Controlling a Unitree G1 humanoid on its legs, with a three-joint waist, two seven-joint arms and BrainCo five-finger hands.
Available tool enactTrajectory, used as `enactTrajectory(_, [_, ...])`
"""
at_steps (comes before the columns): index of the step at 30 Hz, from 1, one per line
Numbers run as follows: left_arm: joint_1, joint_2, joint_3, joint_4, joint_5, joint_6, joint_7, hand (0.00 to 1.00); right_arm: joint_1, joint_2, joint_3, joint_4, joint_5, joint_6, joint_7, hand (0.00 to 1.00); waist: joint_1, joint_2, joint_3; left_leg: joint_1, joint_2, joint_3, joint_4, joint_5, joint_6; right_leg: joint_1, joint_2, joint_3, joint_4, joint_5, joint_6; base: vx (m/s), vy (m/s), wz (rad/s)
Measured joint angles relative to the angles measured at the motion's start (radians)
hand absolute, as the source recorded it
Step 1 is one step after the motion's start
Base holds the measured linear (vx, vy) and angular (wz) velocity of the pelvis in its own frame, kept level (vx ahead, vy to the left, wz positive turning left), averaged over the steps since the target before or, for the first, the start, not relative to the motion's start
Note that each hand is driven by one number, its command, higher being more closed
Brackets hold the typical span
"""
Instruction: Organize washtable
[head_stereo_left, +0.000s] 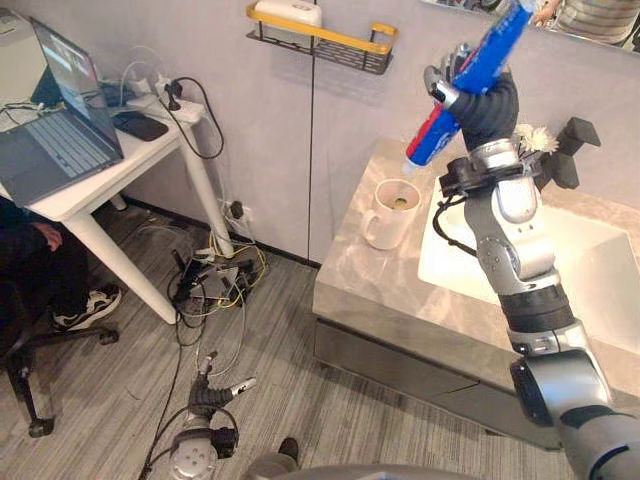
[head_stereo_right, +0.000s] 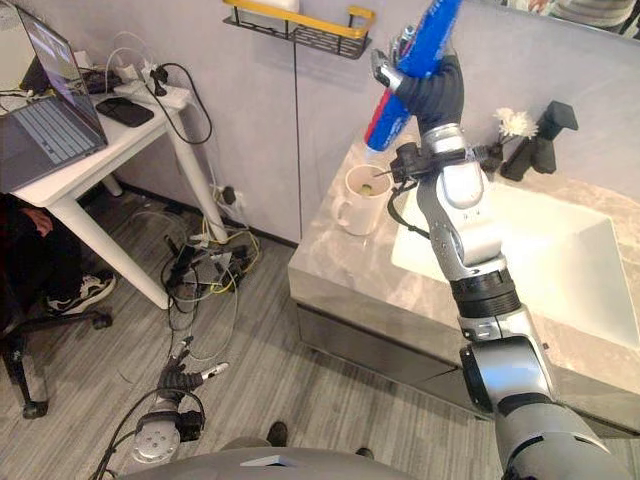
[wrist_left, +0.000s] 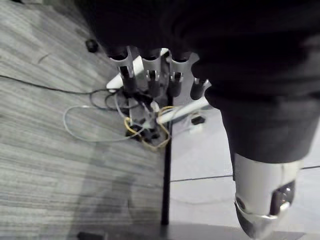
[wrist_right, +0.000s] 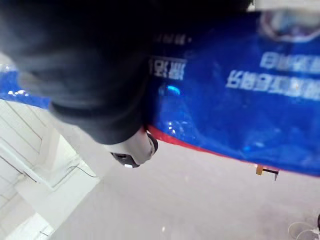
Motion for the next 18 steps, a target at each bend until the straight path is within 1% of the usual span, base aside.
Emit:
enactTrajectory(1, [-0.004, -0.004, 0.009, 0.015, 0.0, 0.001, 0.001, 0.0, -0.015, -0.014, 0.009, 0.005, -0.003, 0.011, -0.001, 1.0, 0.002, -0.001, 0.003, -0.001, 0.0, -0.002, 0.001, 0.0, 0.0, 0.0, 0.0, -0.002, 0.0, 0.0, 0.0, -0.01, -0.006, 0.06])
enactTrajectory(2, [-0.005, -0.001, 0.008, 0.039, 0.0, 0.001, 0.003, 0.0, -0.029, -0.027, 0.017, 0.006, -0.035, 0.016, -0.008, 1.0, 0.004, -0.003, 0.006, -0.006, 0.0, -0.008, 0.005, 0.0, 0.0, 0.0, 0.0, -0.006, 0.0, 0.0, 0.0, -0.01, -0.009, 0.09])
enactTrajectory(3, [-0.004, 0.0, 0.008, 0.072, 0.0, 0.004, 0.003, 0.0, -0.043, -0.036, 0.03, 0.012, -0.066, 0.017, -0.011, 1.0, 0.005, -0.006, 0.009, -0.007, 0.0, -0.011, 0.006, 0.0, 0.0, 0.0, 0.001, -0.009, 0.0, 0.0, 0.0, 0.0, -0.008, 0.08])
enactTrajectory(6, [-0.007, 0.001, 0.007, 0.139, 0.001, 0.013, 0.003, 0.0, -0.061, -0.047, 0.05, 0.032, -0.108, 0.019, -0.013, 1.0, 0.008, -0.012, 0.013, -0.014, 0.001, -0.015, 0.013, 0.0, 0.0, -0.001, 0.001, -0.014, -0.001, 0.0, 0.0, -0.01, -0.005, 0.07])
enactTrajectory(10, [-0.011, 0.016, 0.009, 0.234, 0.002, 0.028, 0.004, 0.0, -0.066, -0.05, 0.052, 0.033, -0.117, 0.034, -0.024, 1.0, 0.01, -0.018, 0.017, -0.036, 0.001, -0.02, 0.026, 0.0, 0.0, -0.014, 0.001, -0.019, -0.003, 0.0, 0.0, -0.01, -0.002, 0.04])
enactTrajectory(12, [-0.012, 0.019, 0.014, 0.266, 0.003, 0.029, 0.005, 0.0, -0.067, -0.051, 0.052, 0.034, -0.118, 0.034, -0.029, 1.0, 0.01, -0.018, 0.022, -0.038, 0.001, -0.02, 0.029, 0.0, 0.0, -0.014, 0.001, -0.019, -0.003, 0.001, 0.0, 0.0, 0.0, 0.0])
enactTrajectory(14, [-0.031, 0.019, 0.02, 0.328, 0.004, 0.031, 0.005, 0.0, -0.073, -0.058, 0.051, 0.036, -0.147, 0.034, -0.031, 1.0, 0.01, -0.017, 0.037, -0.039, 0.002, -0.02, 0.033, 0.0, 0.0, -0.015, 0.001, -0.019, -0.003, 0.001, 0.001, 0.0, 0.0, 0.0])
enactTrajectory(18, [-0.041, 0.018, 0.039, 0.404, 0.012, 0.041, 0.004, 0.0, -0.074, -0.058, 0.052, 0.041, -0.149, 0.038, -0.031, 1.0, 0.009, -0.016, 0.042, -0.041, 0.003, -0.018, 0.033, 0.0, 0.0, -0.017, 0.001, -0.018, -0.003, 0.001, 0.001, 0.0, 0.0, 0.0])
